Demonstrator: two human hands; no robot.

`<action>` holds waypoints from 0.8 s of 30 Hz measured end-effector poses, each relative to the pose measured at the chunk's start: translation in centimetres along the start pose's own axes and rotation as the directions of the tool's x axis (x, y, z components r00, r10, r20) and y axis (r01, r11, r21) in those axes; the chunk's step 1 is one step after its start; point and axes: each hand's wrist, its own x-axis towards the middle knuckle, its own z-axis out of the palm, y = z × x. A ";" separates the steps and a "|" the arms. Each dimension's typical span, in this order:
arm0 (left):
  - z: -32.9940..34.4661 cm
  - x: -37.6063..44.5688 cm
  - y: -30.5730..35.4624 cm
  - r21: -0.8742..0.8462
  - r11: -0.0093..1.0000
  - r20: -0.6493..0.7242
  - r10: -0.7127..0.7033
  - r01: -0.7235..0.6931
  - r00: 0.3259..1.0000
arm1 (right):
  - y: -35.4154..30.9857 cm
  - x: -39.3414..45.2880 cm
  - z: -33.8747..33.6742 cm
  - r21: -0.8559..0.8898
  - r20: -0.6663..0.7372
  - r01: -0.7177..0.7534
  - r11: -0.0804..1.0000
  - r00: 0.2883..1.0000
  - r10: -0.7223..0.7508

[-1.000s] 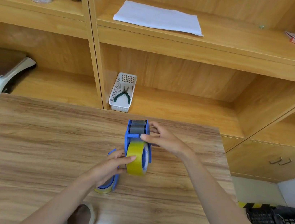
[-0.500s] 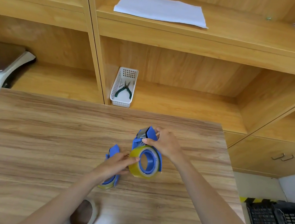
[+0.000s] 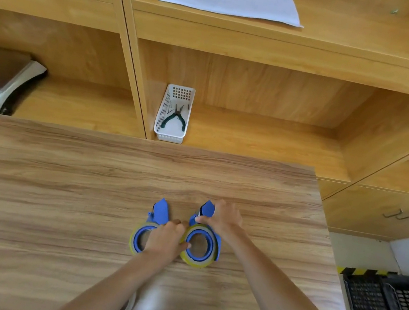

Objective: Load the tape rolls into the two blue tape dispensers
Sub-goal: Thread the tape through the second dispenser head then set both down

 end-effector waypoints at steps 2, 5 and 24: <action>0.4 0.2 -0.1 0.069 0.998 0.004 0.007 -0.008 1.000 | -0.1 0.3 0.7 -0.012 0.010 -0.001 1.000 1.000 0.001; 0.9 0.5 -0.5 0.163 0.987 0.001 0.016 -0.016 1.000 | -0.4 0.8 1.5 -0.014 0.019 0.014 1.000 1.000 -0.014; 1.9 1.5 -1.7 0.377 0.925 -0.011 0.065 -0.056 0.998 | 0.6 2.0 3.4 0.080 0.078 -0.044 0.996 0.996 0.038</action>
